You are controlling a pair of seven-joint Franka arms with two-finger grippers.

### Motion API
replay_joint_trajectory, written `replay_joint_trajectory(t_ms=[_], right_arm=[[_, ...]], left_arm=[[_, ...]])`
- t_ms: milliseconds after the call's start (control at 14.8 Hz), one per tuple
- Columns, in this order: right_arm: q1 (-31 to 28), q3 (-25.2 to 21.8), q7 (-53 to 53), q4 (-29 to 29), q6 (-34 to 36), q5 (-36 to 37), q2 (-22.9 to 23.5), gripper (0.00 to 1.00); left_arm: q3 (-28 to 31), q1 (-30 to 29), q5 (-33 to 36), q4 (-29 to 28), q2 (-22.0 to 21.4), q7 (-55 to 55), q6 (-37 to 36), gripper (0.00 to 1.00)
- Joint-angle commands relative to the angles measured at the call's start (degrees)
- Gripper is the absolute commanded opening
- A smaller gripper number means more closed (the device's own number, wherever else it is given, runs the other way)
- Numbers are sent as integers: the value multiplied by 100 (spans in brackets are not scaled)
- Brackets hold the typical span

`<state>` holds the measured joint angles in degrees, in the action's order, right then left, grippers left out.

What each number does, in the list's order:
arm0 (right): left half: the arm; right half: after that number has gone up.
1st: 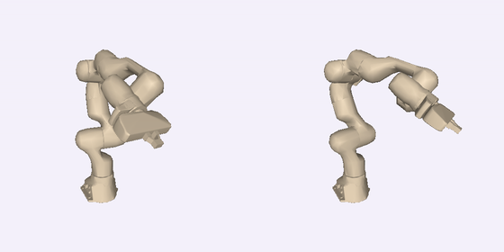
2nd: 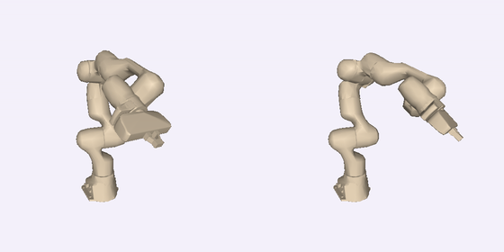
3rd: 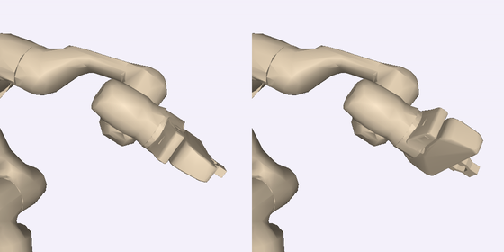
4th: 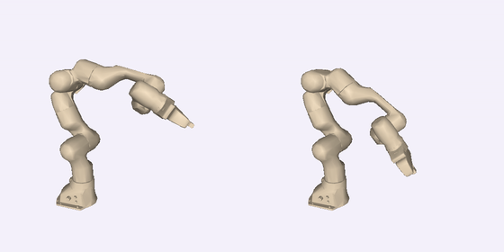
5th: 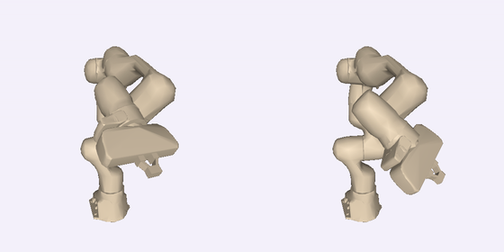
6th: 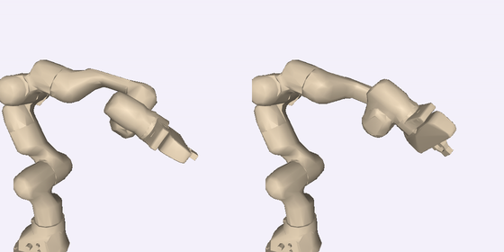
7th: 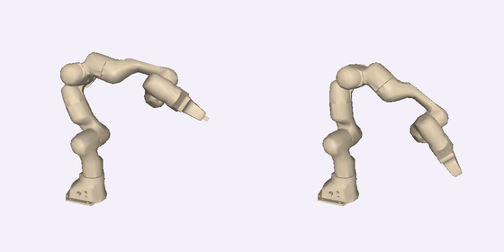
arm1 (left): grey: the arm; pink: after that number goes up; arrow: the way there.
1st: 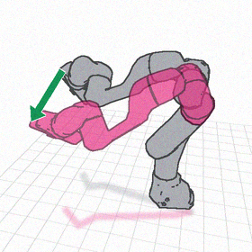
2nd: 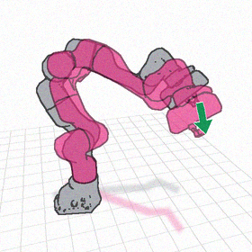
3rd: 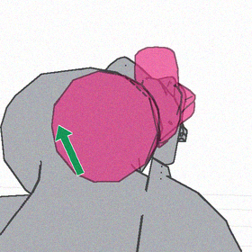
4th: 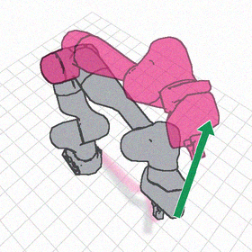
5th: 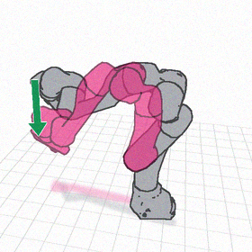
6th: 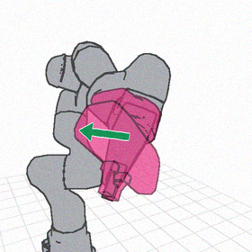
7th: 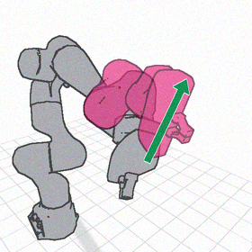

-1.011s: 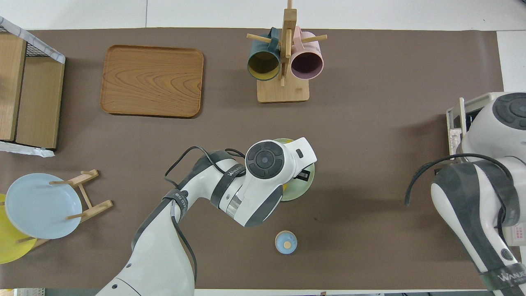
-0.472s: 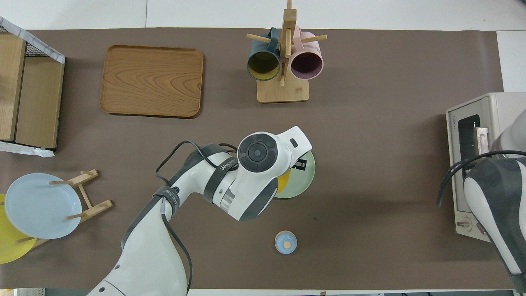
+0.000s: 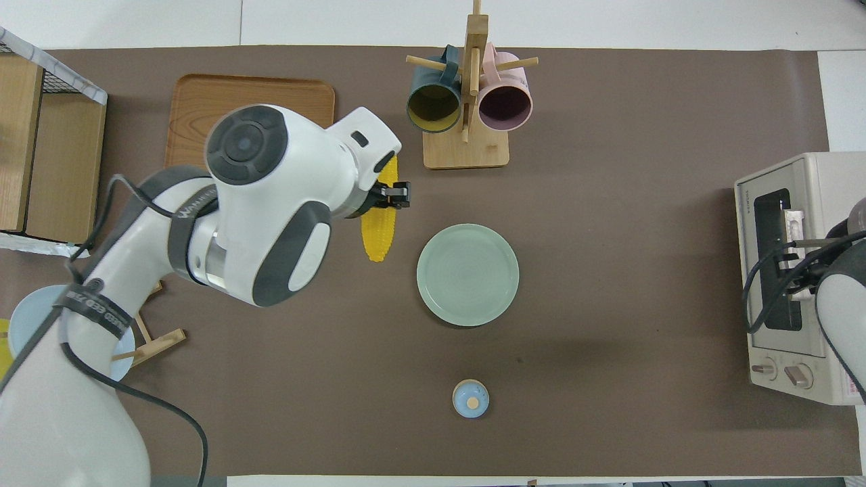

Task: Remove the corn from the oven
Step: 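Lift the corn and carry it to the wooden tray with the left gripper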

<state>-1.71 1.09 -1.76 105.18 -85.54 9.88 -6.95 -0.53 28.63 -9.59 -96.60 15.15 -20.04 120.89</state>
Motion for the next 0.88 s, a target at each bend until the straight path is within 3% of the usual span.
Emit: replay_joint_trajectory(t_ms=[0,67,135,202,539,809], right_arm=[[-31,5,141,-427,186,-459,123,37],[-31,5,141,-550,299,-547,184,44],[-31,5,141,-682,422,-661,229,59],[-31,5,141,-770,537,-750,264,100],[197,5,255,-1183,784,-864,404,100],[583,-169,317,-1254,837,-777,440,100]], left_arm=[[-61,-908,71,299,252,508,-128,0],[-61,-1181,80,334,322,745,-153,0],[-61,-1401,80,456,435,1026,-180,0],[-61,-1630,80,684,663,1202,-197,0],[-53,-1992,370,2292,2279,1239,-242,0],[-53,-2116,466,2418,2616,1239,-57,0]])
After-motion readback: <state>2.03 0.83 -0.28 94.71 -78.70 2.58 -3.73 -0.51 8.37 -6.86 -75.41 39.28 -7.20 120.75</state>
